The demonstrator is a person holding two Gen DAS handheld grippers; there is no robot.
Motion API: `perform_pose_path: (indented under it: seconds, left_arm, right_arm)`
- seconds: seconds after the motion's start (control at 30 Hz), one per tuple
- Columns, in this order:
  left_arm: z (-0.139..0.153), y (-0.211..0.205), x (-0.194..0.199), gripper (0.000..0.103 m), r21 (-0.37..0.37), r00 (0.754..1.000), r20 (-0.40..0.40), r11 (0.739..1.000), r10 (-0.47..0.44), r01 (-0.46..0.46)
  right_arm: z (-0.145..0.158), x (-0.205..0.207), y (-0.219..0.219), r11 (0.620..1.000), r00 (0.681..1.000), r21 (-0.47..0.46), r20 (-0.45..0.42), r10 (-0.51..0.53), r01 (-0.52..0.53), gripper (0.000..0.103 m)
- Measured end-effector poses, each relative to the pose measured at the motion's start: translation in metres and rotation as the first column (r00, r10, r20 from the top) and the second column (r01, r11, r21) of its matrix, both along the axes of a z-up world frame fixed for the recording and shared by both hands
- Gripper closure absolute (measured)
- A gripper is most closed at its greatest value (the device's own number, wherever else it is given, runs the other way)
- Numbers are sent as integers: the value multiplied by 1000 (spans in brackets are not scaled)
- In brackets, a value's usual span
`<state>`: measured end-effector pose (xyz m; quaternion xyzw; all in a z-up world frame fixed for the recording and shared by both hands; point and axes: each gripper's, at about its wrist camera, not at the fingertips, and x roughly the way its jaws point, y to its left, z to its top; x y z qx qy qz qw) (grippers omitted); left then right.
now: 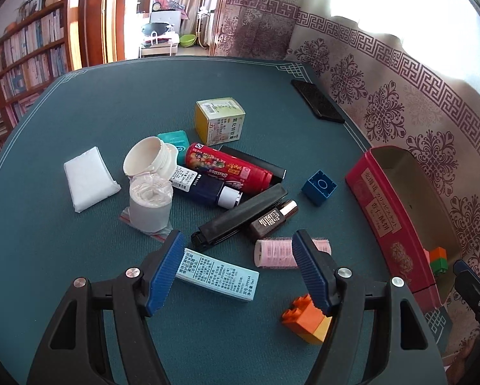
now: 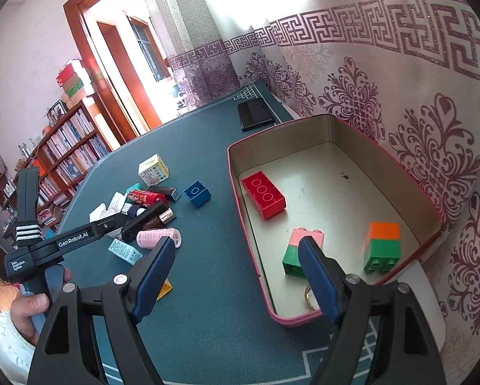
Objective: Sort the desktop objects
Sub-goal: 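Withdraw both tools and grasp the light blue medicine box with left tool, then grasp the orange-yellow block with the right tool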
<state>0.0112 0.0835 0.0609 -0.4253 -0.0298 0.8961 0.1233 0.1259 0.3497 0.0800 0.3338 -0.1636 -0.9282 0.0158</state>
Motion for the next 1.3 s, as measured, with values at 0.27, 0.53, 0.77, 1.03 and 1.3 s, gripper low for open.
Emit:
perform_pose_path:
  seconds: [0.27, 0.53, 0.77, 1.03, 1.3]
  left_arm:
    - [-19, -10, -4, 30, -29, 999, 34, 999, -26, 27]
    - [-31, -12, -6, 30, -44, 996, 60, 997, -61, 64]
    - [-34, -7, -2, 30, -34, 991, 70, 993, -111, 113]
    - [-43, 3, -1, 30, -75, 986, 101, 987, -134, 141]
    - [-39, -4, -1, 32, -45, 989, 64, 990, -130, 133]
  right_arm:
    - [-3, -4, -26, 999, 999, -5, 10, 52, -52, 21]
    - [-14, -10, -50, 994, 993, -16, 46, 111, -110, 21]
    - [-23, -15, -63, 988, 985, -20, 77, 152, -150, 21]
    - [-33, -20, -69, 986, 980, -24, 109, 169, -167, 21]
    - [-40, -24, -78, 980, 971, -21, 136, 197, -196, 21]
